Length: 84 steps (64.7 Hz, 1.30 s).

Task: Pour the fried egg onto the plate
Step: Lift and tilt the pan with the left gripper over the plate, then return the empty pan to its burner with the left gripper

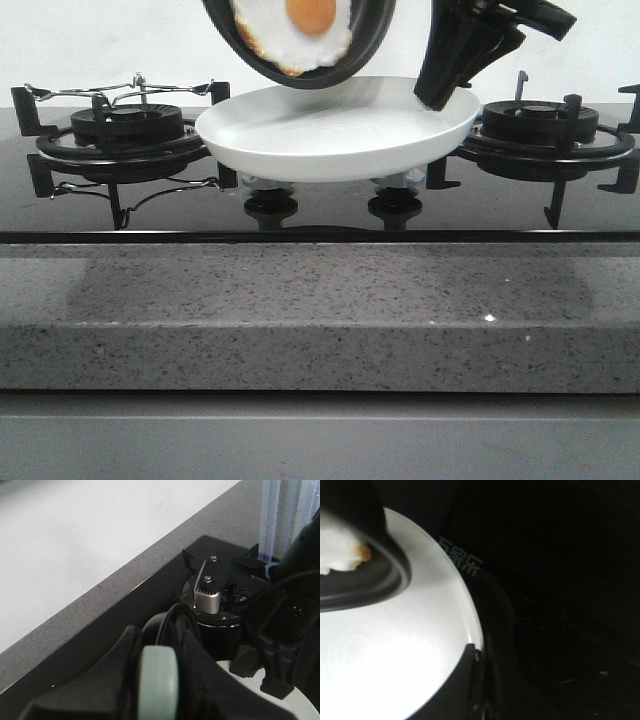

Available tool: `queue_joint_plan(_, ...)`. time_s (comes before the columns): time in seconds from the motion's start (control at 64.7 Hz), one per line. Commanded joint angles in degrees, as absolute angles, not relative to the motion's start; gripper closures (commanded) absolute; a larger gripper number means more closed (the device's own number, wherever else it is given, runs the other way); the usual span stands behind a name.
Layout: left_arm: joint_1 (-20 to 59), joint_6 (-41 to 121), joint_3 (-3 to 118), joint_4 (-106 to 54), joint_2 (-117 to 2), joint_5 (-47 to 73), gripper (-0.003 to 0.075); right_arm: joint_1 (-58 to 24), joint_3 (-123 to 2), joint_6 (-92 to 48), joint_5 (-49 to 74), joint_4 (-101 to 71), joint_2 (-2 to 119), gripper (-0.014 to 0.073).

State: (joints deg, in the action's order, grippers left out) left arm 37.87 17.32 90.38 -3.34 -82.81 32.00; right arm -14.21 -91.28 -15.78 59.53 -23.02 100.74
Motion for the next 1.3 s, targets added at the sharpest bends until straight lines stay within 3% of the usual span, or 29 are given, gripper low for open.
queue_joint_plan(0.0,38.35,15.95,92.56,-2.32,-79.89,26.27,0.0740,-14.05,-92.72,-16.20,58.19,-25.24,97.61,0.0651)
queue_joint_plan(0.387,40.85,10.76,93.81,5.18,-79.89,28.53,0.0740,-14.05,-92.72,-16.20,58.19,-25.24,97.59,0.0651)
queue_joint_plan(0.634,45.22,-0.44,93.81,23.15,-79.89,30.57,0.0740,-14.05,-92.72,-16.20,58.19,-25.24,97.59,0.0651)
queue_joint_plan(0.943,45.59,-5.57,93.81,23.47,-79.89,31.32,0.0739,-14.05,-92.72,-16.20,58.19,-25.24,97.59,0.0651)
queue_joint_plan(1.098,42.20,-13.80,93.81,21.94,-79.39,30.45,0.0739,-14.05,-92.72,-16.20,58.19,-25.24,97.59,0.0651)
queue_joint_plan(1.284,31.27,-13.85,93.81,4.38,-78.28,28.14,0.0739,-14.05,-92.72,-16.20,58.19,-25.24,97.59,0.0651)
